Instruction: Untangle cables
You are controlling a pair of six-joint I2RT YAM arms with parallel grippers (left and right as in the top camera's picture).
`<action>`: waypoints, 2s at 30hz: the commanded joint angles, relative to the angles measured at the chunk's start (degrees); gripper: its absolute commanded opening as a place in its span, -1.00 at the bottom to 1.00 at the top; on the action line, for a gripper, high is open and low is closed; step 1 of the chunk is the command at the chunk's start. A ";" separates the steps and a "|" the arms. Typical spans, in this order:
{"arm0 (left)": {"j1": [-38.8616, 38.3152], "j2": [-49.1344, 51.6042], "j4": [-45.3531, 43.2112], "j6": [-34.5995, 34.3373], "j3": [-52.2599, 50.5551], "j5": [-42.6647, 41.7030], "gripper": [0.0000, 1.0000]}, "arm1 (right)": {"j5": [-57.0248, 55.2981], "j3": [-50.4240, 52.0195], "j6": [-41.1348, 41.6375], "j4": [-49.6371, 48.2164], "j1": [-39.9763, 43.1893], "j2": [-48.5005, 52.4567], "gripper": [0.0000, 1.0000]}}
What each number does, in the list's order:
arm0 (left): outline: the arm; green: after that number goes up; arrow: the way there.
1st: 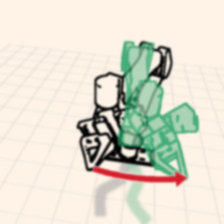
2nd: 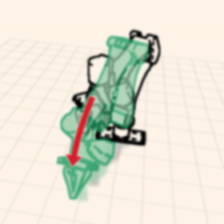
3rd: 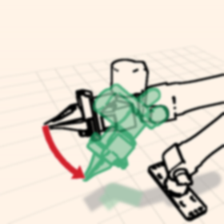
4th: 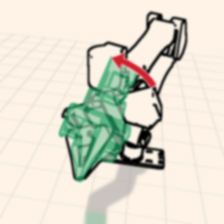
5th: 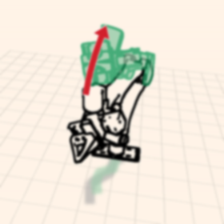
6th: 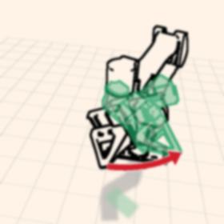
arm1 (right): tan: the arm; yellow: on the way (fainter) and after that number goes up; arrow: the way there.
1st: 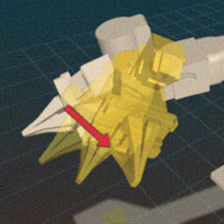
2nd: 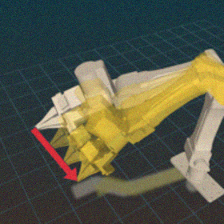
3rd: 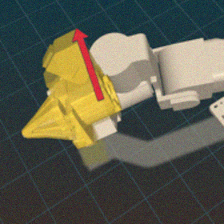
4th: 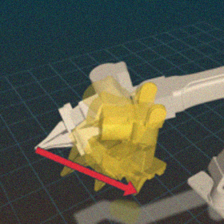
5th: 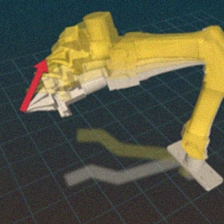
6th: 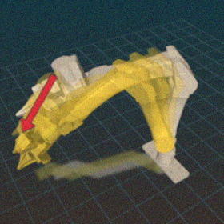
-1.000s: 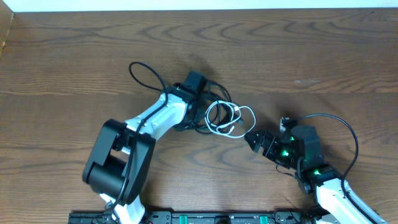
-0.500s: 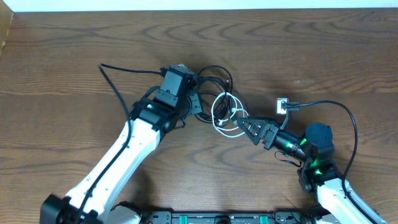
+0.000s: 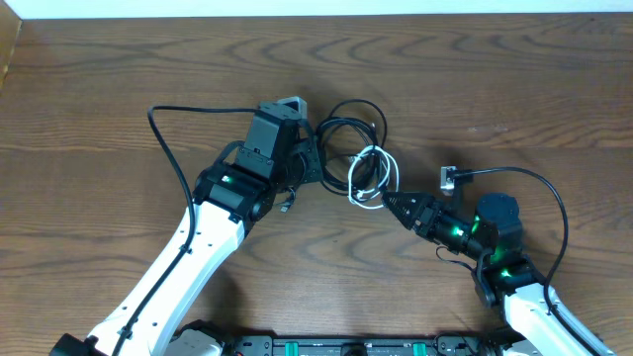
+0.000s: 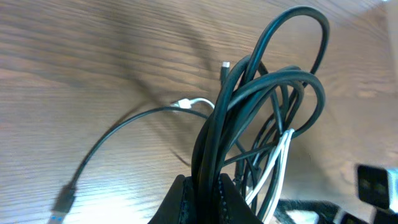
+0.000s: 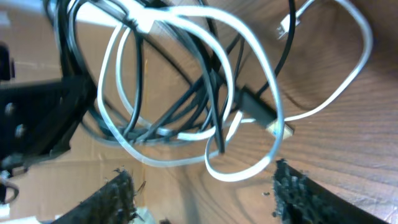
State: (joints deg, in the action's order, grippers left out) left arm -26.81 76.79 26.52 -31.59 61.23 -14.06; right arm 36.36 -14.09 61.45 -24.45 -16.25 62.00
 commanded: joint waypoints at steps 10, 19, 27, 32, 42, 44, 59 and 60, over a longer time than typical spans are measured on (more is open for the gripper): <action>-0.04 -2.64 -6.73 0.50 0.94 -11.26 -0.85 | -9.88 -0.15 1.09 2.80 -1.86 3.76 -0.42; 0.07 -8.44 -7.78 1.07 0.94 -11.26 -0.85 | -15.87 -0.15 -2.49 6.62 -1.77 4.28 -0.97; 3.15 -15.34 -7.58 6.49 0.94 -7.19 -0.85 | -19.91 -0.17 -7.28 9.97 3.06 4.22 -0.98; 8.48 -17.75 -7.41 6.47 0.94 -4.50 -0.85 | -17.66 -0.22 -8.76 11.96 10.91 2.97 -0.97; 14.91 -18.16 -7.39 6.08 0.94 -10.08 -0.85 | -10.84 -0.37 -14.75 13.75 24.09 -5.14 -0.98; 14.91 -17.79 -7.34 6.12 0.94 -11.45 -0.85 | -9.42 -0.76 -15.78 13.62 25.55 -7.02 -0.97; 11.78 -10.73 -8.83 8.74 0.87 -28.96 -0.85 | 15.76 -1.25 1.51 -31.43 25.68 -13.14 -0.73; 11.43 -9.92 -9.16 9.92 0.87 -32.81 -0.85 | 15.13 -1.25 0.72 -30.45 25.68 -13.11 -0.73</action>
State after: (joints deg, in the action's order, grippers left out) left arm -14.37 65.58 18.50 -24.69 61.23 -34.46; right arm 49.47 -15.18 59.05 -55.48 9.78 48.51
